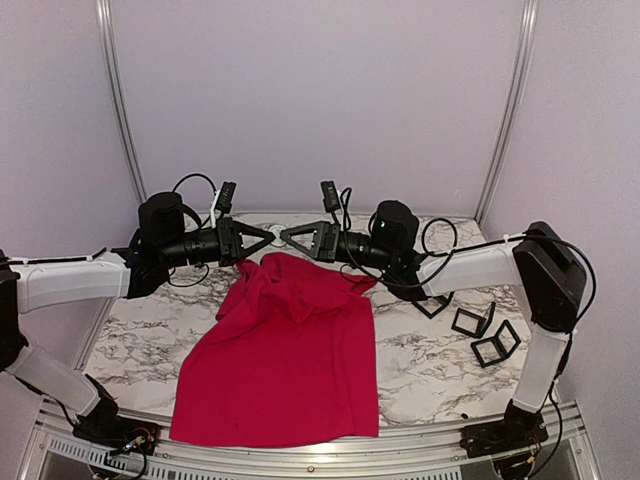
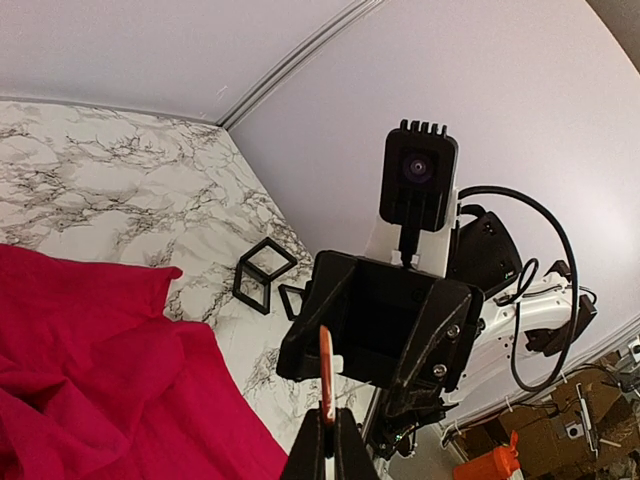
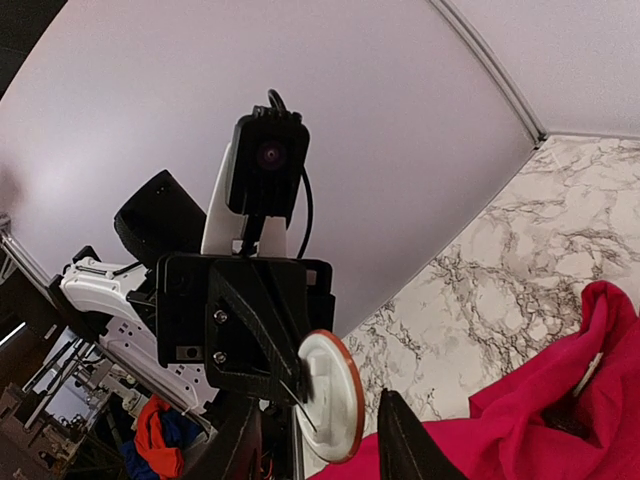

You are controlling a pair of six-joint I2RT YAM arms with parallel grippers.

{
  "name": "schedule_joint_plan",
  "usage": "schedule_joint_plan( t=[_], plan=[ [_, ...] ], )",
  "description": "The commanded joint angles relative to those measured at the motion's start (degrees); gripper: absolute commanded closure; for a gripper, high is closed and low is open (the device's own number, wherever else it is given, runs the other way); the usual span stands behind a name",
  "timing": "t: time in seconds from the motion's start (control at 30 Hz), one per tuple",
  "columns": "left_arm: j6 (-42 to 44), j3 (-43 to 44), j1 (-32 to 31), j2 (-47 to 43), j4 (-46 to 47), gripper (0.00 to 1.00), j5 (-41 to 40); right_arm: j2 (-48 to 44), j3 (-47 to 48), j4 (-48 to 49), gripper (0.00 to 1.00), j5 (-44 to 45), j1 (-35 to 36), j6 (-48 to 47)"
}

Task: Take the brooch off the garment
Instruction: Close the brooch at the center of the board.

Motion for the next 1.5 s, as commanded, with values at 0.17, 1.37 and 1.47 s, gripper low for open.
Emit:
schedule_joint_plan(
  t=[0.17,1.37,1.47],
  plan=[
    [1.09,0.30,-0.39,0.62,0.70,1.00,-0.59,1.44,2.36,0.53,0.68,-0.55,1.06,-0.50],
    [7.02,2.69,-2.10,-0.60,-6.11,1.00,-2.40,4.18,4.81,0.07,0.86,-2.67,1.19,0.89],
    [7.06,2.56,-2.14,-0.69,-6.13,1.00,-2.55,3.96,4.31,0.49,0.83,-2.25,1.19,1.11]
  ],
)
